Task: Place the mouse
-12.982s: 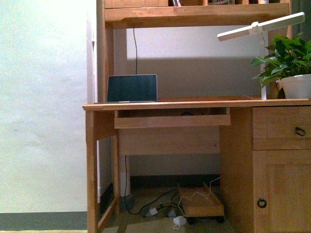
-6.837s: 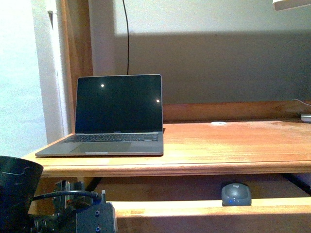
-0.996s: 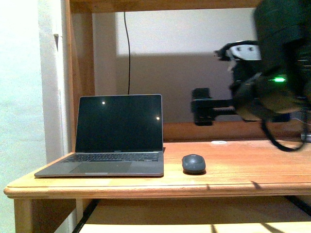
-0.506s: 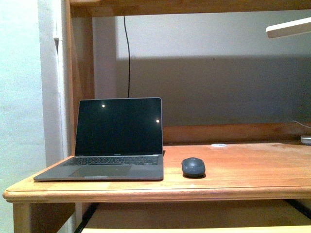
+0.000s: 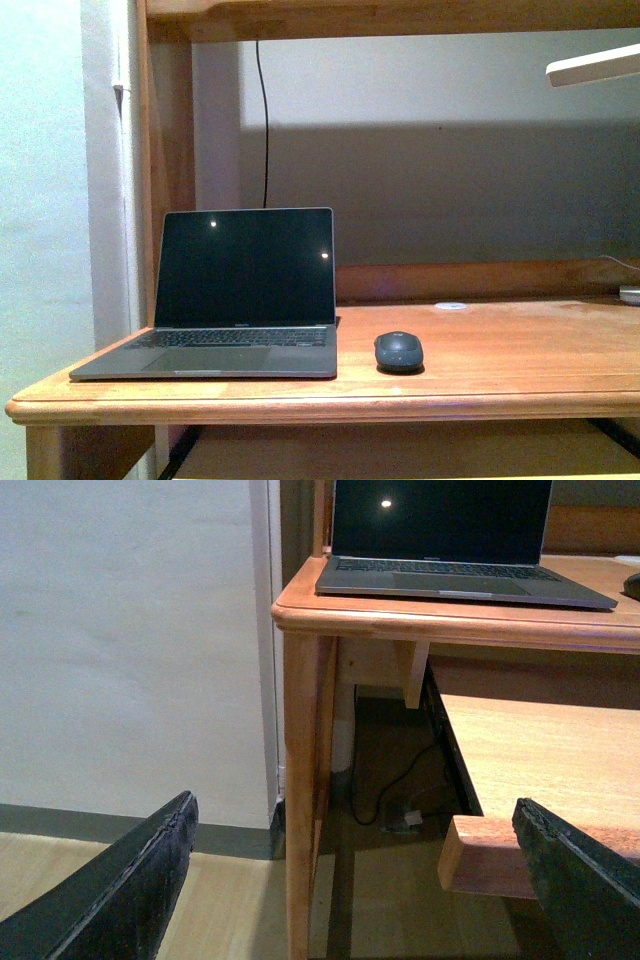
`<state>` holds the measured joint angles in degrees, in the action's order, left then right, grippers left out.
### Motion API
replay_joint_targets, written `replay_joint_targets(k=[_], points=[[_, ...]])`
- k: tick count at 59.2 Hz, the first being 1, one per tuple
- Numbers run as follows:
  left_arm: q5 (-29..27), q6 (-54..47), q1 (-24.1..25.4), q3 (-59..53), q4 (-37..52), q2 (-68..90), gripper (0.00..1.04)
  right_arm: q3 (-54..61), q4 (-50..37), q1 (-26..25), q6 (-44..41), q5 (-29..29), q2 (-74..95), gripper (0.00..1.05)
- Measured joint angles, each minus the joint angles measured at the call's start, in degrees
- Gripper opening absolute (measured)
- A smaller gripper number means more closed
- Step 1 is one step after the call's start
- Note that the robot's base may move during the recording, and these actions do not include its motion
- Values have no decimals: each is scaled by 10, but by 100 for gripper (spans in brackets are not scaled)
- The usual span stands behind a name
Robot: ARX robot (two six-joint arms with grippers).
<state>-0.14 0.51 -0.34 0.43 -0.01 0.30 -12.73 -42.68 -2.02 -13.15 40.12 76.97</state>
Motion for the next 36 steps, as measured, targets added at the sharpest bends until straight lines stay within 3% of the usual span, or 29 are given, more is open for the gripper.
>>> replay_joint_targets(k=[8,18,36], points=[[0,0,0,0,0,0,97,-4,-20,-36,21,44,13,97],[0,0,0,0,0,0,97,-10,-1,-100,108,102,-32,97],[0,0,0,0,0,0,97,-12,159,-190,65,226,-99,97]])
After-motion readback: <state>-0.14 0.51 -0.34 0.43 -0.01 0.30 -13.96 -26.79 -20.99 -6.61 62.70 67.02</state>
